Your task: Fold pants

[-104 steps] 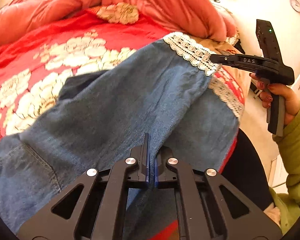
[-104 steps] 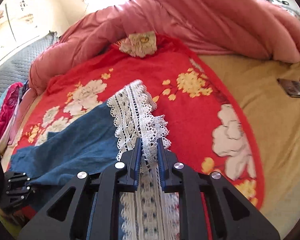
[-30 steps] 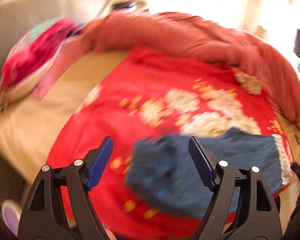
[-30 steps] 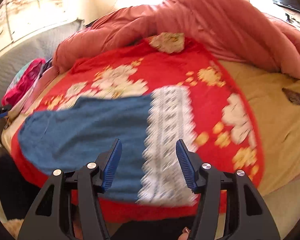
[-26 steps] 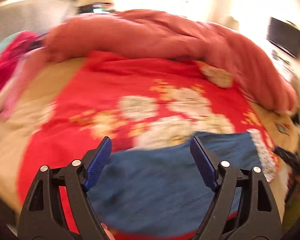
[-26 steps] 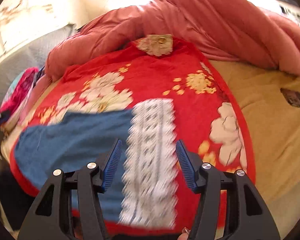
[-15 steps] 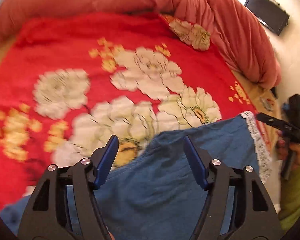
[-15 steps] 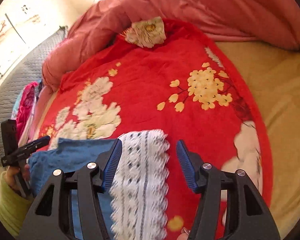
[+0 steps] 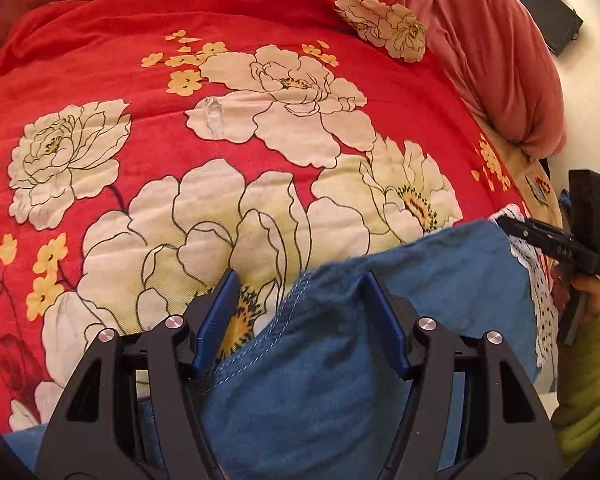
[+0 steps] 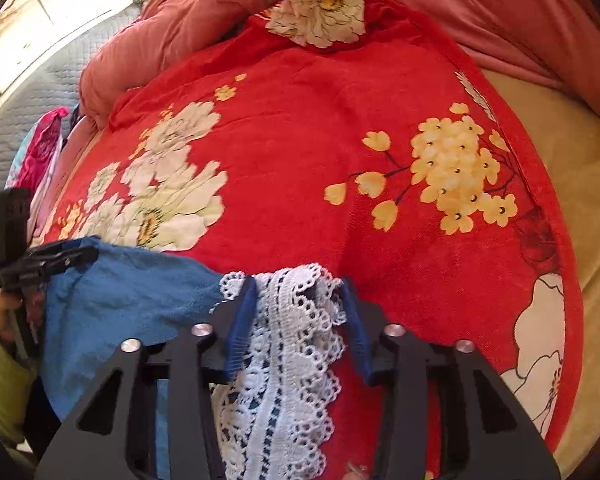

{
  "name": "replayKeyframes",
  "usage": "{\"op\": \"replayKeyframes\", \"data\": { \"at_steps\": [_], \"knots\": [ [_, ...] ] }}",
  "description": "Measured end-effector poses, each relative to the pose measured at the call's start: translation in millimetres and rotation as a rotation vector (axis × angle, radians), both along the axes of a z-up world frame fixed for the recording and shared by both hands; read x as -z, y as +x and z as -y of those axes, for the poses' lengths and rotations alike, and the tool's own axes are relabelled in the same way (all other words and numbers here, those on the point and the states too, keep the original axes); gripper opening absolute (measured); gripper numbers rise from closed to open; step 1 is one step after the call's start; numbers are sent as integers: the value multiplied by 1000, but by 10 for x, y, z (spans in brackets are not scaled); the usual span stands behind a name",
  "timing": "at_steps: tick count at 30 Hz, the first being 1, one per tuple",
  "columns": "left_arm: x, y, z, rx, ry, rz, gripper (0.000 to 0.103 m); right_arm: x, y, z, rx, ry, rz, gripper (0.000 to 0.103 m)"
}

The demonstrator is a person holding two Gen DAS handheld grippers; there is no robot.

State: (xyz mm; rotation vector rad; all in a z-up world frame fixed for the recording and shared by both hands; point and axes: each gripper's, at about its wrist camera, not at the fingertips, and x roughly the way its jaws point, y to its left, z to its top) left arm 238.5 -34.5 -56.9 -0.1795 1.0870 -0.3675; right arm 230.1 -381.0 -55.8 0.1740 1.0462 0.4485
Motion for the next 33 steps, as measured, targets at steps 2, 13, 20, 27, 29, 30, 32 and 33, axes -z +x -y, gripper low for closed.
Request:
{"op": "replayKeyframes", "data": {
  "at_steps": [2,13,20,27,29,30,32,33],
  "knots": [
    [-5,-10,34,0,-42,-16,39,-22,-51,-49,-31,6,13,23],
    [-327,-123,136,-6,3,108,4,-653,-180,-160,-64,-38,250,18],
    [-118,5,172,-11,75,75,4,-245,229,-281,-91,-155,142,20],
    [34,59,146,-10,79,67,8,-20,209,-191,-22,-158,146,37],
    [14,47,137,-18,76,72,10,-95,149,-151,7,-165,157,47],
    [-16,38,119,-27,71,73,12,-163,89,-104,26,-157,172,47],
    [-85,11,75,-45,65,81,19,-307,-80,18,62,-135,202,50],
    [-134,-8,46,-51,57,89,20,-376,-186,84,74,-109,218,51]
  ]
}}
